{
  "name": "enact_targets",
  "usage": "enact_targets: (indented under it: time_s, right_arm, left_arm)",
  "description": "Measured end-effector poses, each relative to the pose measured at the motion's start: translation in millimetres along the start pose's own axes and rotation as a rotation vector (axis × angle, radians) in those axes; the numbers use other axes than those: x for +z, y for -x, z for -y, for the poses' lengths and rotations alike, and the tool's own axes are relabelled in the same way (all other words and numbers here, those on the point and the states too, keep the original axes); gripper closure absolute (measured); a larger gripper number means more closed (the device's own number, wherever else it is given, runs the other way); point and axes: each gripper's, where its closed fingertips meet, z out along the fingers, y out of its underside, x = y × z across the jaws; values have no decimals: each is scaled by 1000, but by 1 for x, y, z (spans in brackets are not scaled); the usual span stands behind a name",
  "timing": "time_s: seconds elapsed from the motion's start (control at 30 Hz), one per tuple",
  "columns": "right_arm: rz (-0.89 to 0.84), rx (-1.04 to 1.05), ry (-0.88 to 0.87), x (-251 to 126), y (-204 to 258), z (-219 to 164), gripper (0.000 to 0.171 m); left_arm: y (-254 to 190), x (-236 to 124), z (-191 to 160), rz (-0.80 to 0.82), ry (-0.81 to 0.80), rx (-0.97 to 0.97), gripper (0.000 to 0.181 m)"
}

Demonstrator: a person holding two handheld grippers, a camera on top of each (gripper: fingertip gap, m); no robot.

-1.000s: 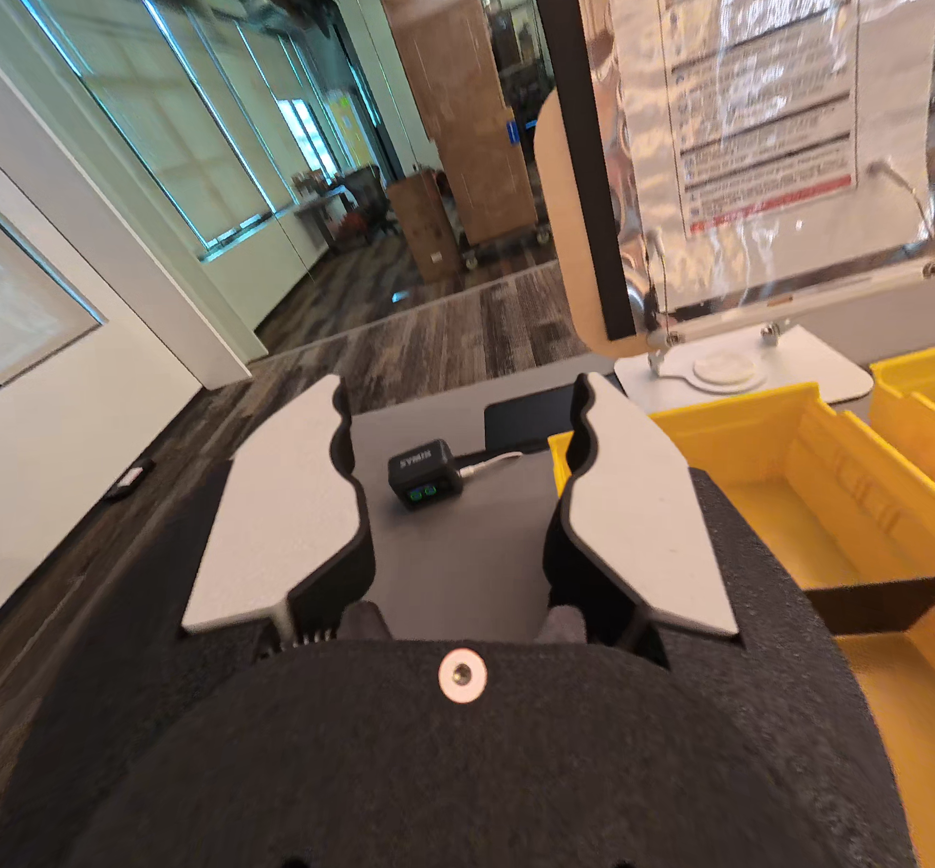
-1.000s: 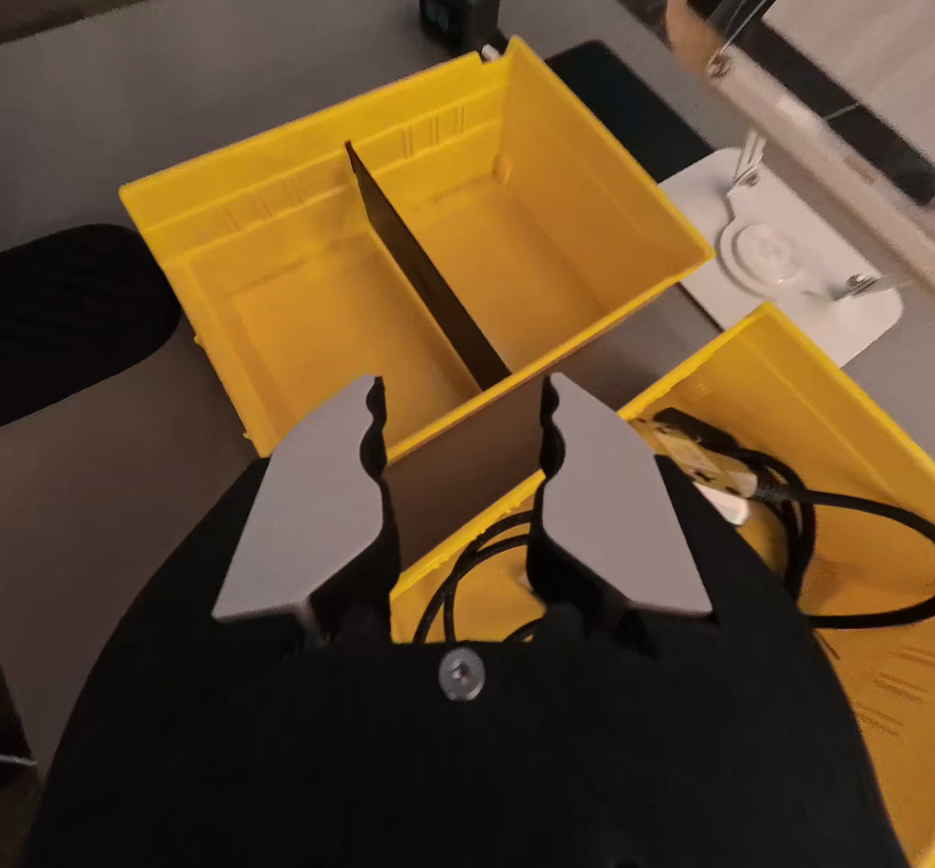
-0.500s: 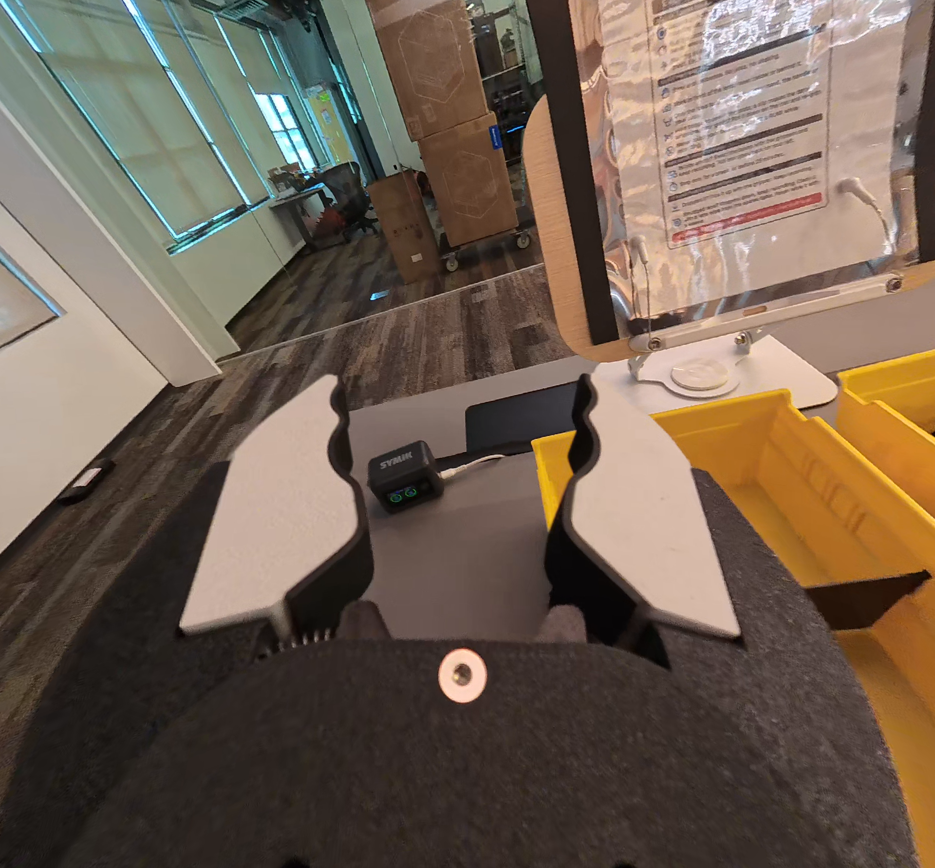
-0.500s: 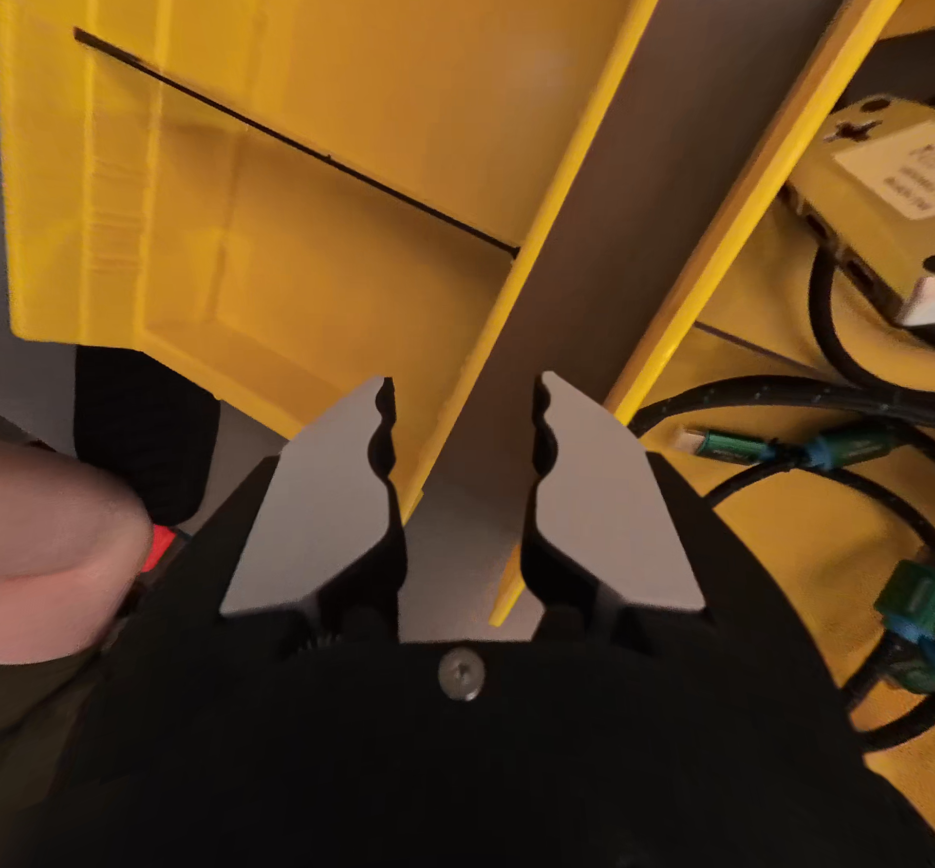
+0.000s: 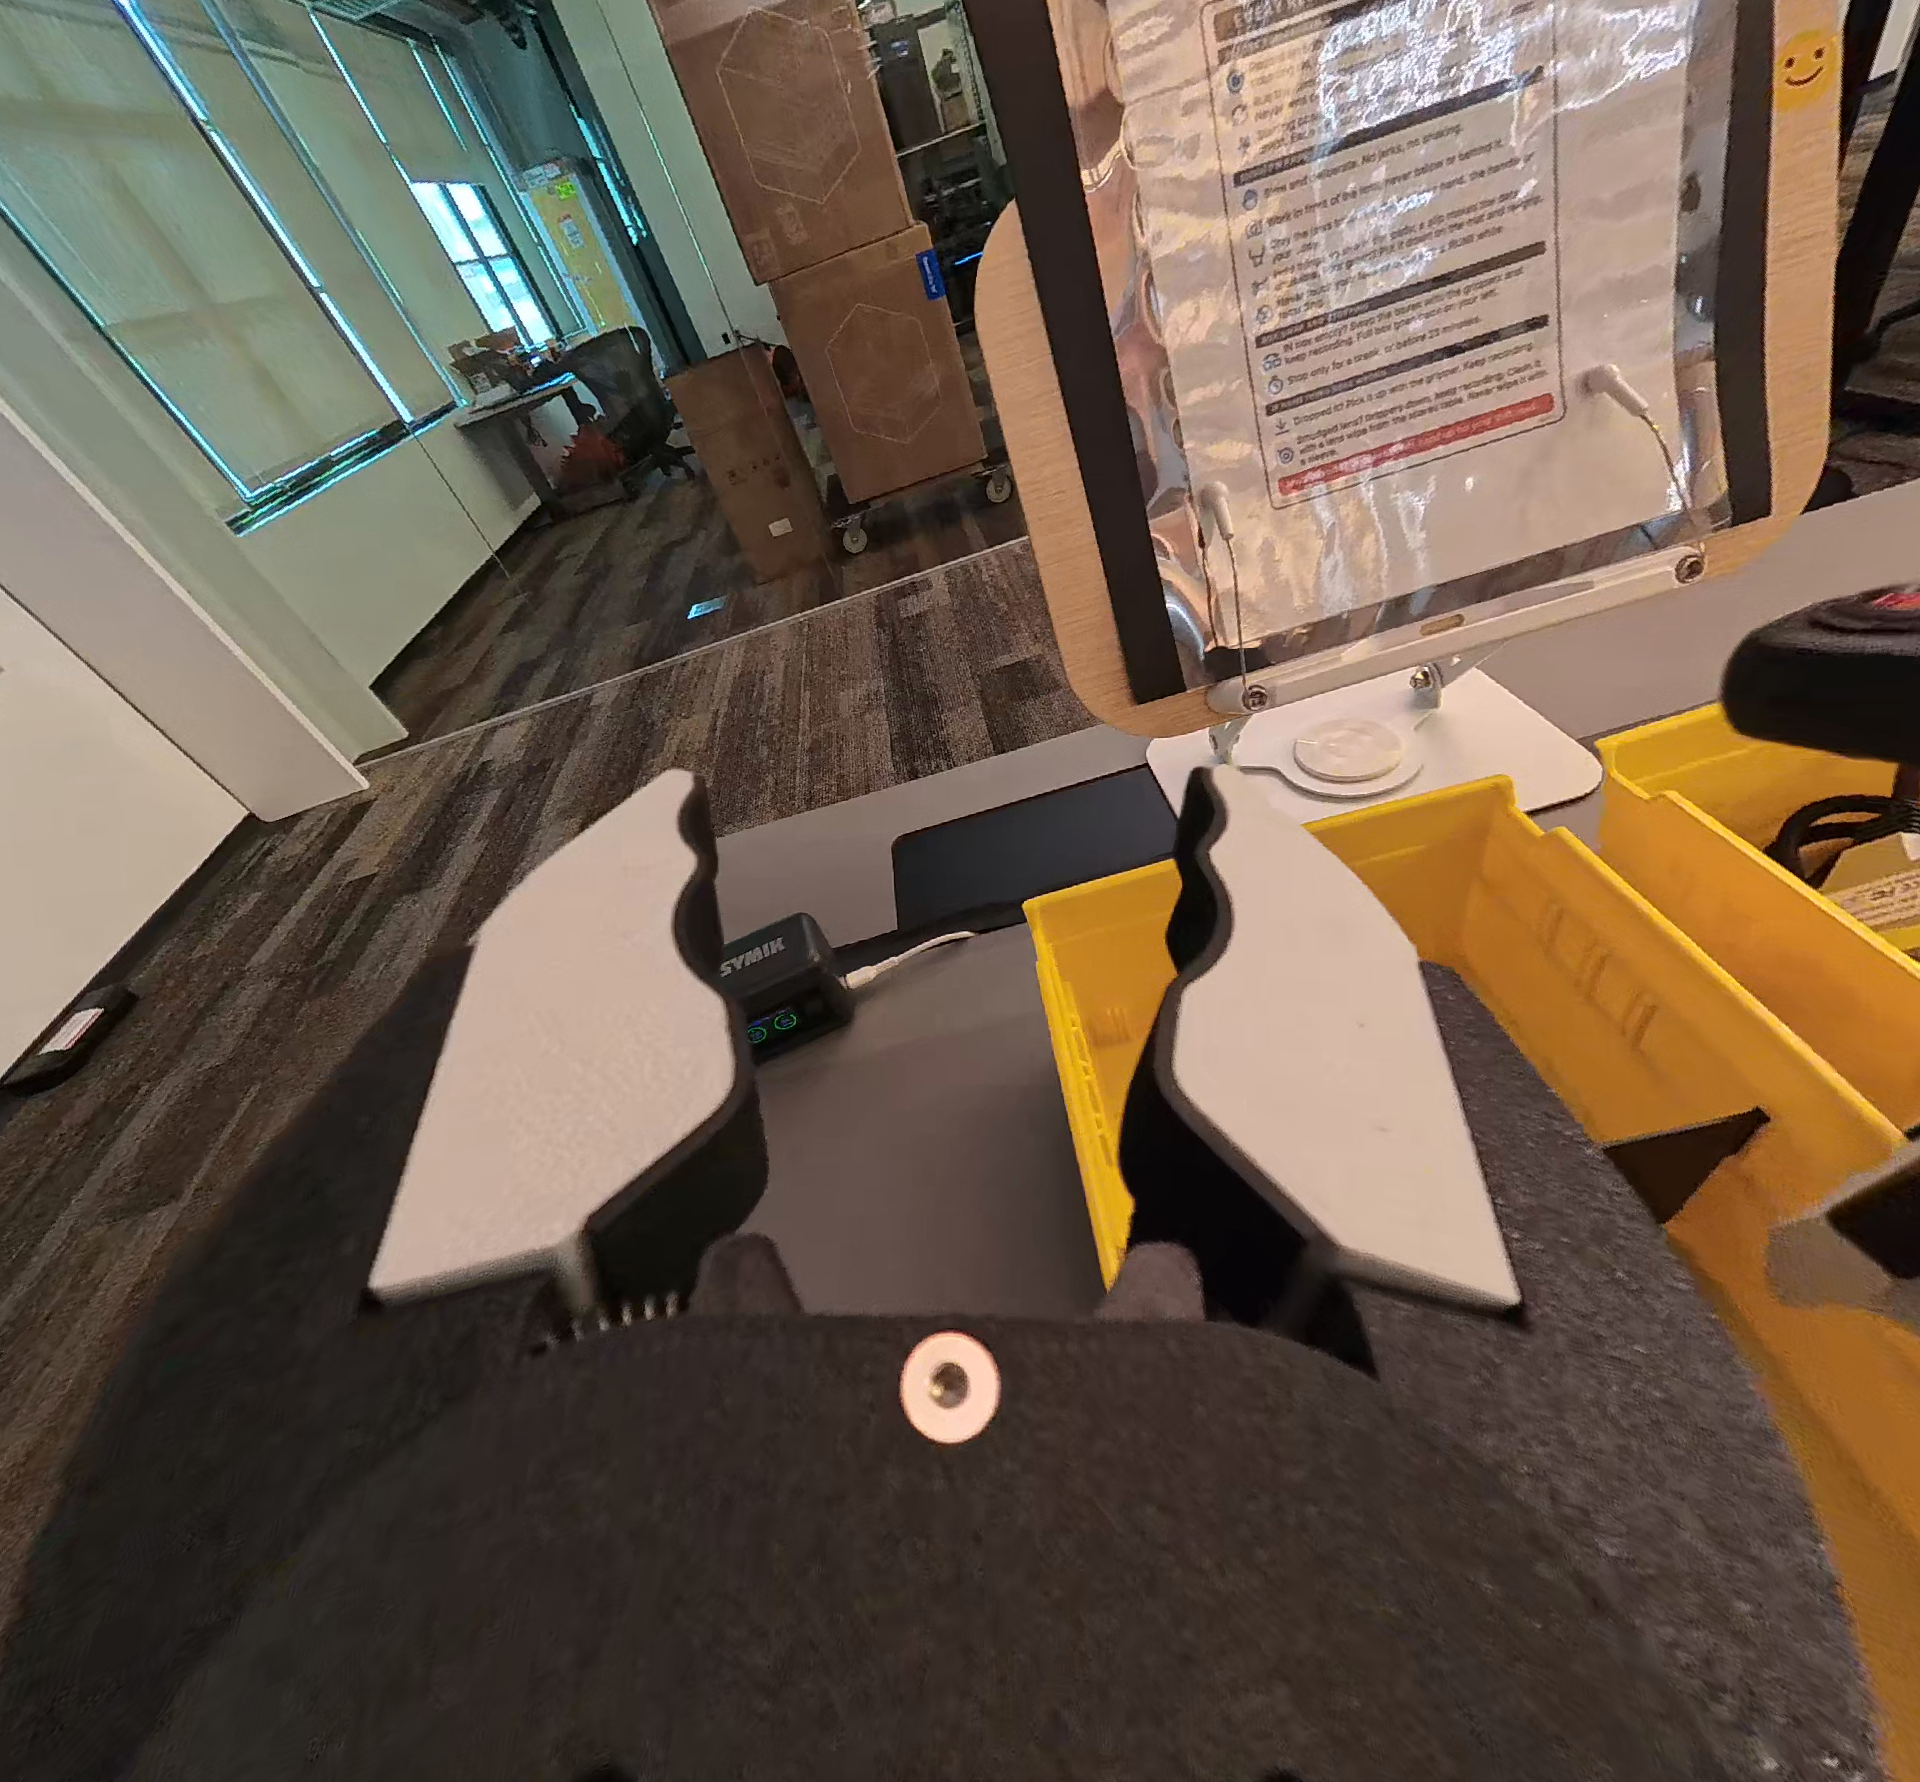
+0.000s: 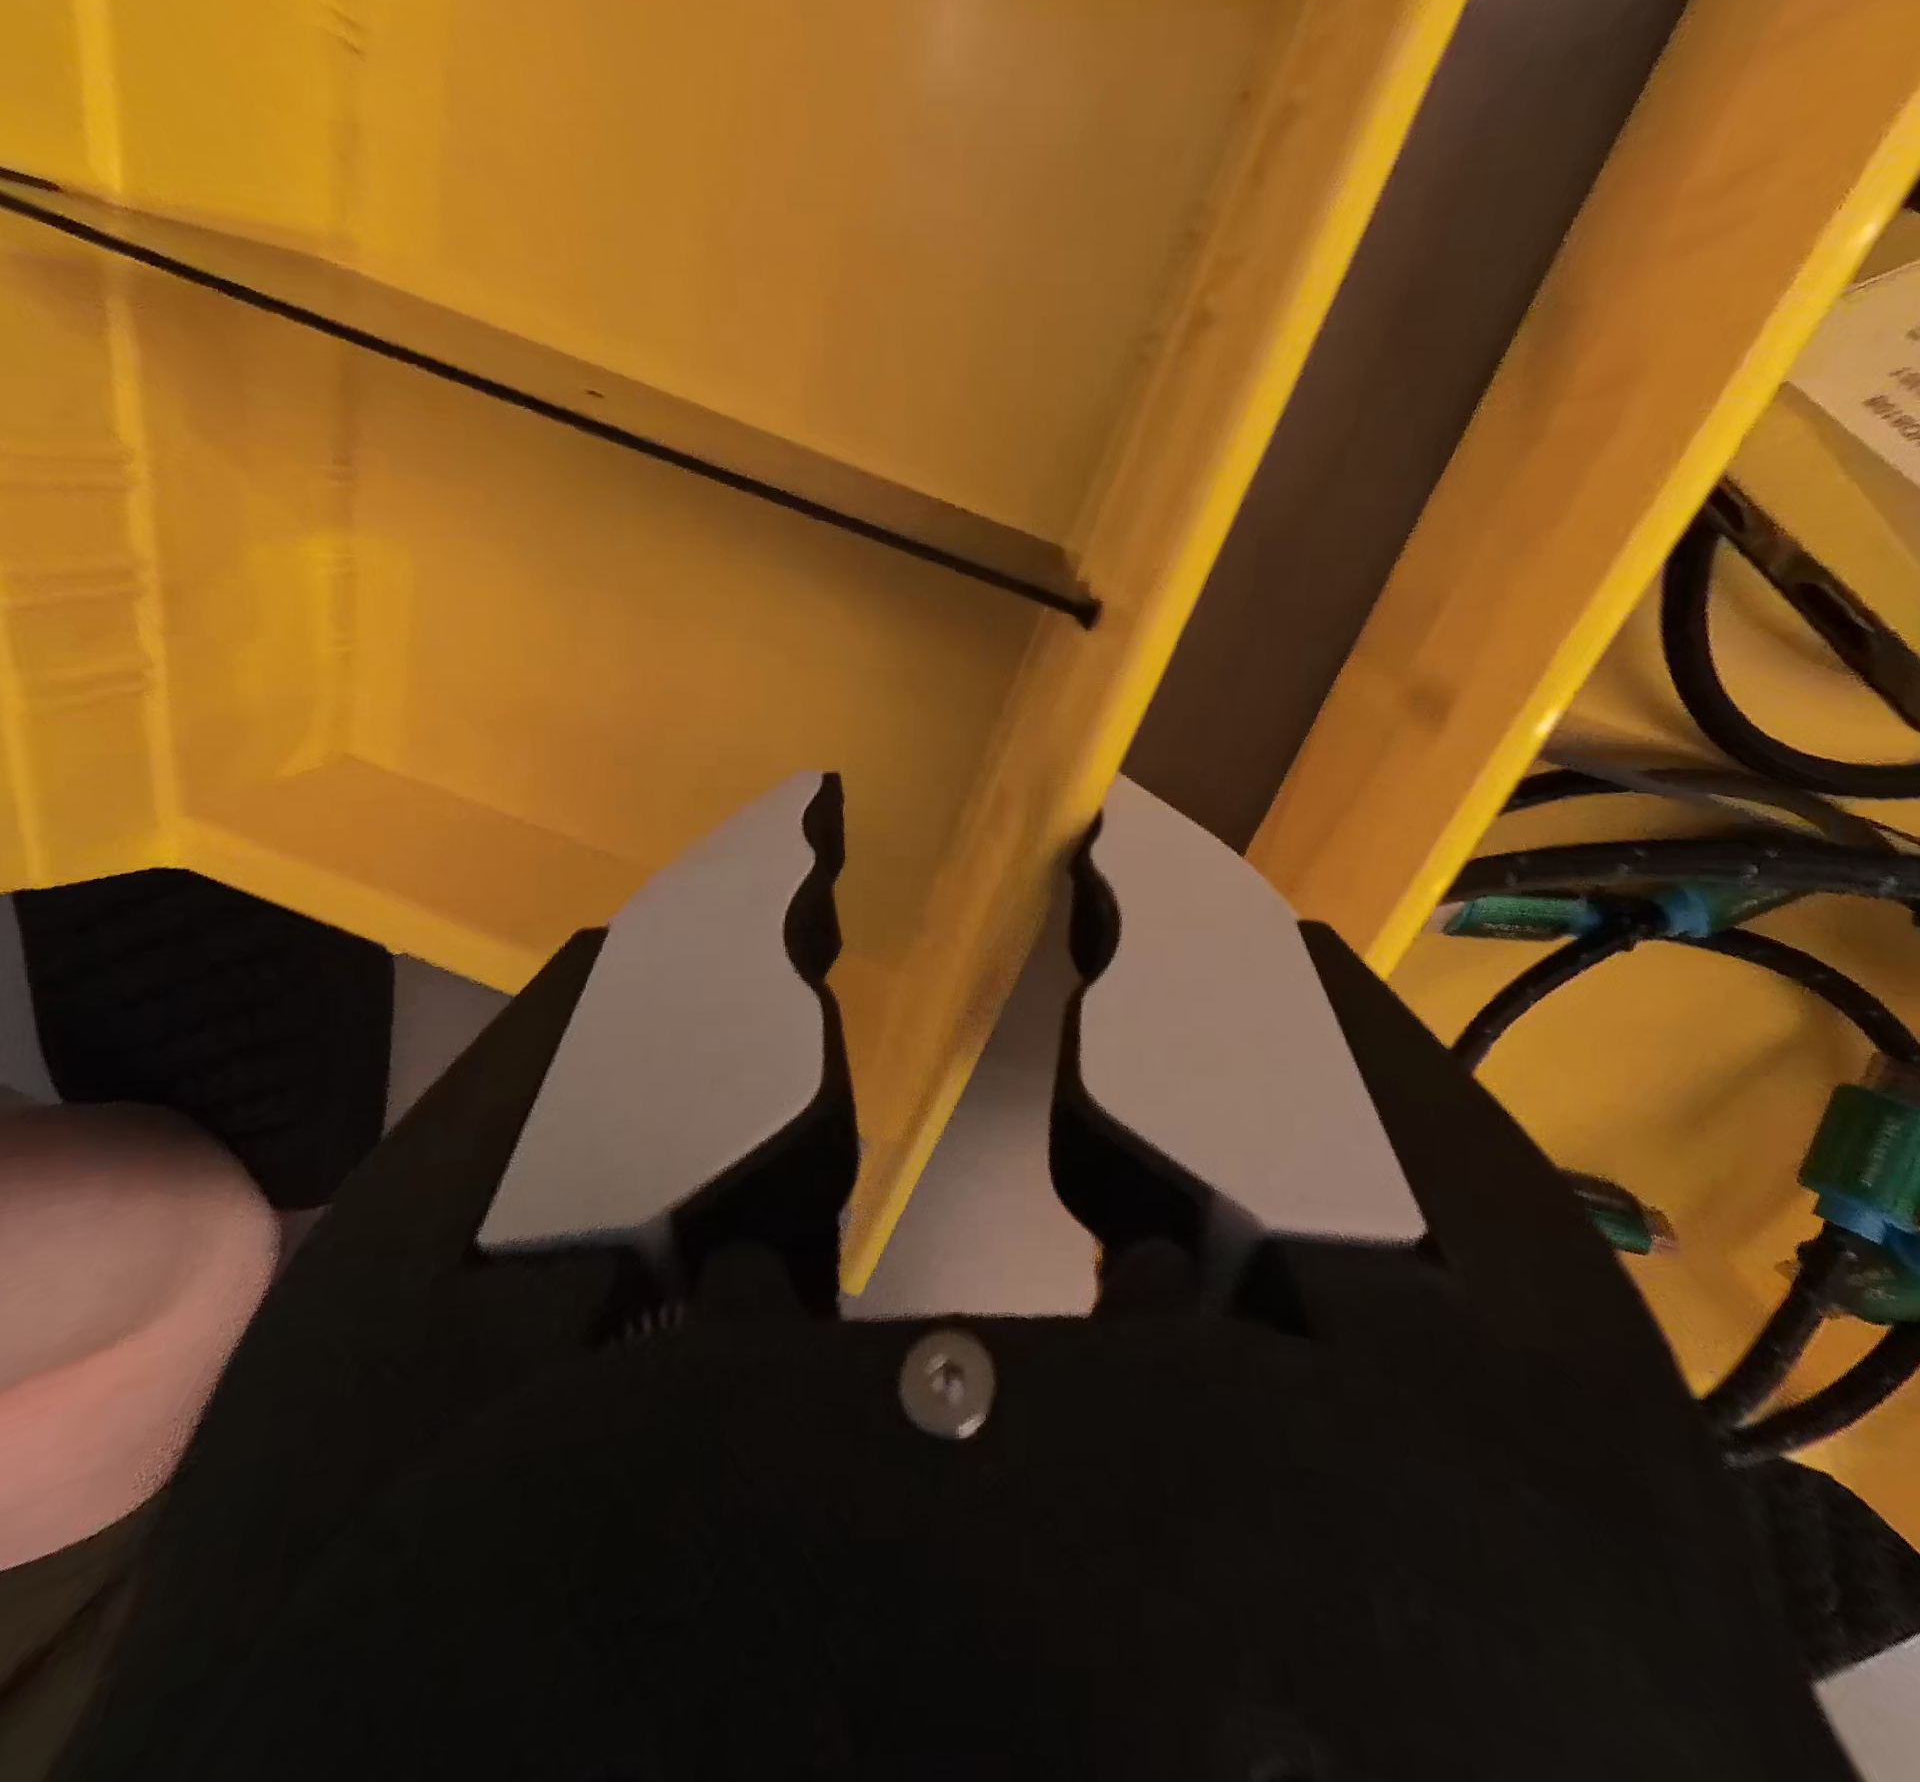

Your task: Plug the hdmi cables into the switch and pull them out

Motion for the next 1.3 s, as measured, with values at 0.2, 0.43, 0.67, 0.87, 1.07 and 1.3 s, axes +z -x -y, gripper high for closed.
enact_targets:
  time_s: [0.2,0.43,0.67,0.87,1.07,1.3]
  right_arm:
    - [-49,42,-12,19,-10,3,142]
    - [-102,53,0,32,-13,8,151]
    - [-39,84,-3,35,-13,11,164]
    - [53,129,9,32,-6,11,164]
    - [94,82,33,14,2,24,165]
    - [176,20,22,-49,13,53,166]
  left_arm:
    - [1,-4,7,17,-34,4,97]
    - [24,-4,6,246,-14,159,95]
    - [15,-1,11,333,-41,342,95]
    - [5,3,8,298,-25,364,93]
    - [17,-8,8,195,-3,212,93]
    - [42,-65,35,106,-106,16,96]
